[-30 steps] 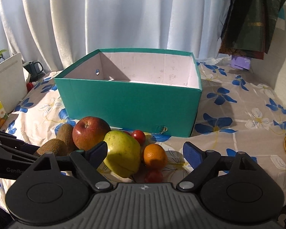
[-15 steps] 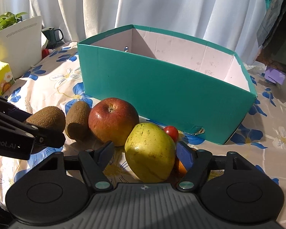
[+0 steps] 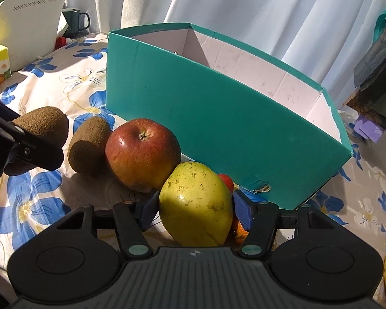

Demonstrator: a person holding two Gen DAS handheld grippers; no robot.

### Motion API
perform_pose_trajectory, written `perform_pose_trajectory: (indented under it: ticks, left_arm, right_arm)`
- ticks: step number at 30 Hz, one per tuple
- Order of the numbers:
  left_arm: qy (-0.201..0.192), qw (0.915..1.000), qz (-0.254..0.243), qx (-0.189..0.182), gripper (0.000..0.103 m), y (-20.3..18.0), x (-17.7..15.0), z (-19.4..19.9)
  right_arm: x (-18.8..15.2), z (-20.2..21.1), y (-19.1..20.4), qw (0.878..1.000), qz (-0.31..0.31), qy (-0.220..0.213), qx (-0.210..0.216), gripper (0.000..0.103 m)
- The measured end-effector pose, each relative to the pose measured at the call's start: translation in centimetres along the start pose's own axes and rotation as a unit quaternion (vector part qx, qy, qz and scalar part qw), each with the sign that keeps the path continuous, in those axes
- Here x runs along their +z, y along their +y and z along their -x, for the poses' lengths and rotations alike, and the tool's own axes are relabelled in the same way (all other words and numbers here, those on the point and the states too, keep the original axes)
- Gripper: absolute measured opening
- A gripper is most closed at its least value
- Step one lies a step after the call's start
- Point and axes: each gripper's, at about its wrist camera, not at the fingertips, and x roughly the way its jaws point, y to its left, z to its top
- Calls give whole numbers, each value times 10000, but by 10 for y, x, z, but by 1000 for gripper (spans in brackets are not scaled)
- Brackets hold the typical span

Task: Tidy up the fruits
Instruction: 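Lift the kiwi with the left tool while the right tool grasps the yellow-green pear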

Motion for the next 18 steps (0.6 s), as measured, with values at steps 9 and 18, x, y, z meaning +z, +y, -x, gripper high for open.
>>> perform_pose_trajectory:
  ticks: [9,18]
  left_arm:
    - [-130,9998,-85,111,53,-3,10,9]
    - [-352,9986,-327,204,53,-21,45,17]
  right_arm:
    - [3,4,-12,9988,-450,25,206,61]
    - [9,38,-53,9876,-1448,-299,529,61]
